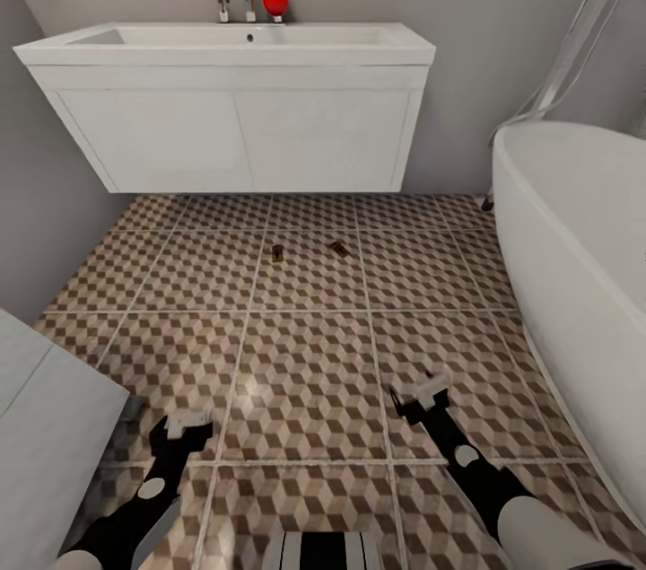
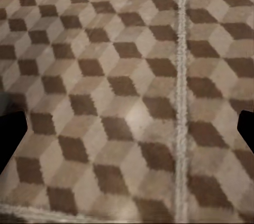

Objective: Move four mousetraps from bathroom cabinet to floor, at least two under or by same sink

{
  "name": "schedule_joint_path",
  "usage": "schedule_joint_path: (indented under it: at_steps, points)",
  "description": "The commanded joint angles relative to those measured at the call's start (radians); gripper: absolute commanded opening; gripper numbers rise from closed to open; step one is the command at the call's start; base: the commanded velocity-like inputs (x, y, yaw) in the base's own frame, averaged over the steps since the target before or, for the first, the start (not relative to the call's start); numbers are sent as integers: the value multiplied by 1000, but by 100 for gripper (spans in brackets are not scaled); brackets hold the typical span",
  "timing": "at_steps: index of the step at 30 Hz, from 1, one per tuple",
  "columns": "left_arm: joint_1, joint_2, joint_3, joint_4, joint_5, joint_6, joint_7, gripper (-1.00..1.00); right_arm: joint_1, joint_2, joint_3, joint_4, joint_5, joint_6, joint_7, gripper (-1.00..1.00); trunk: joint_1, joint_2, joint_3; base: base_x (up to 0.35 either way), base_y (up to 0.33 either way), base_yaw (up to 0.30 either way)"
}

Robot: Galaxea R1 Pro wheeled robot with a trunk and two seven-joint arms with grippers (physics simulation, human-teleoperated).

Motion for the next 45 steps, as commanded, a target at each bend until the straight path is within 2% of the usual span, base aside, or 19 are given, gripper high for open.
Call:
schedule_joint_path:
  at_steps: [1, 10, 18, 21, 23, 25, 27, 28, 34, 37, 42, 45]
  points:
    - [2, -3, -9, 30, 6, -31, 1, 100, 0, 0, -1, 17, 4, -8, -2, 100, -1, 0, 3, 0, 0, 0]
    - [7, -16, -9, 148, 7, -134, -9, 100, 0, 1, 0, 68, 1, -17, -2, 100, -5, 2, 38, 0, 0, 0]
    - [9, -27, -9, 226, 8, -215, -30, 100, 0, 1, 0, 150, -4, -96, -5, 100, -8, 4, 69, 0, 0, 0]
    - [10, -28, -10, 258, 8, -237, -42, 100, 0, 0, -1, 214, -15, -139, -6, 100, -10, 5, 81, 0, 0, 0]
    - [12, -32, -10, 294, 8, -260, -56, 100, 0, 0, -1, 268, -40, -187, -10, 100, -11, 5, 88, 0, 0, 0]
    - [14, -35, -10, 311, 8, -276, -65, 100, 0, 0, -1, 283, -55, -212, -11, 100, -11, 6, 96, 0, 0, 0]
    - [16, -38, -10, 339, 8, -308, -78, 100, 1, 0, -1, 296, -75, -243, -12, 100, -12, 6, 104, 0, 0, 0]
    - [17, -43, -10, 382, 8, -356, -94, 100, 11, -1, -1, 305, -90, -264, -13, 100, -13, 6, 108, 0, 0, 0]
    - [17, -58, -10, 493, 8, -442, -111, 100, 47, 1, -1, 309, -99, -278, -12, 100, -15, 8, 131, 0, 0, 0]
    - [18, -66, -10, 567, 8, -511, -116, 100, 71, 3, -1, 310, -101, -280, -13, 100, -27, 29, 140, 0, 0, 0]
    - [46, -74, -10, 597, 8, -567, -133, 100, 106, 3, -1, 310, -102, -291, -13, 100, -46, 64, 156, 0, 0, 0]
    - [59, -75, -10, 600, 8, -576, -138, 100, 122, 3, -1, 310, -102, -312, -13, 100, -58, 85, 165, 0, 0, 0]
